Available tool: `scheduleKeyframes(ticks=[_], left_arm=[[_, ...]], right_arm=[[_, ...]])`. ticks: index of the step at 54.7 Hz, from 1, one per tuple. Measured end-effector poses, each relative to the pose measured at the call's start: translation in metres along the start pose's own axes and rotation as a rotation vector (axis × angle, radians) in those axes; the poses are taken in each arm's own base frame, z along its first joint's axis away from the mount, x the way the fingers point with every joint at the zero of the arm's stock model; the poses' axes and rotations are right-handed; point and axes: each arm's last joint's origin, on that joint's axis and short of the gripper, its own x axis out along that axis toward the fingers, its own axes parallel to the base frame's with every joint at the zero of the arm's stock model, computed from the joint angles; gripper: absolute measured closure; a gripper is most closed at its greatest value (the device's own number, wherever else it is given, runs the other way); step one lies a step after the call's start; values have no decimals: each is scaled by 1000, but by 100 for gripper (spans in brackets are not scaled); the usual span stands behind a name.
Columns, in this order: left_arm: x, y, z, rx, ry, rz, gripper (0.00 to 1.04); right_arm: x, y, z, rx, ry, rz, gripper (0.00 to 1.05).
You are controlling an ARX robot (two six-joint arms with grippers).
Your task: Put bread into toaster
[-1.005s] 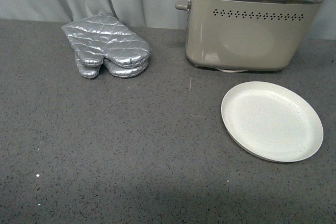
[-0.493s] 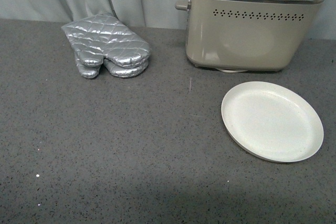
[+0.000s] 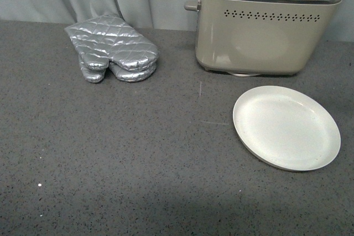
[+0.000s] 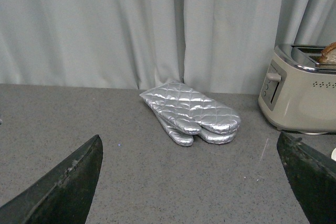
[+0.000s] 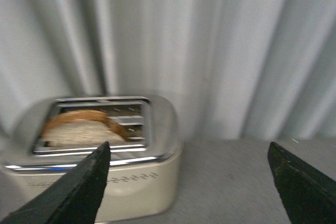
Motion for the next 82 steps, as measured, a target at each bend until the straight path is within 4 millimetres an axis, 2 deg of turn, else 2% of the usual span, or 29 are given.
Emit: scheduleKeyframes(ticks=[6,9,26,39,58,63,82], left_arm=[[0,0,0,0,0,0,7],[0,0,0,0,0,0,7],[0,0,0,0,0,0,7],[0,0,0,0,0,0,7],[0,0,0,0,0,0,7],[0,0,0,0,0,0,7],[0,0,0,0,0,0,7]], right_arm=[[-45,-14,-15,3,-14,63,44],[-59,-19,-22,4,-19,64,53],[-89,-35,-46,4,-14,56,103],[-107,-50,-58,4,-13,49,104],[-124,-51,-67,4,-17,55,104],[-129,-52,-75,4,-23,55,104],[-139,-52,-74,4,-30,55,104]])
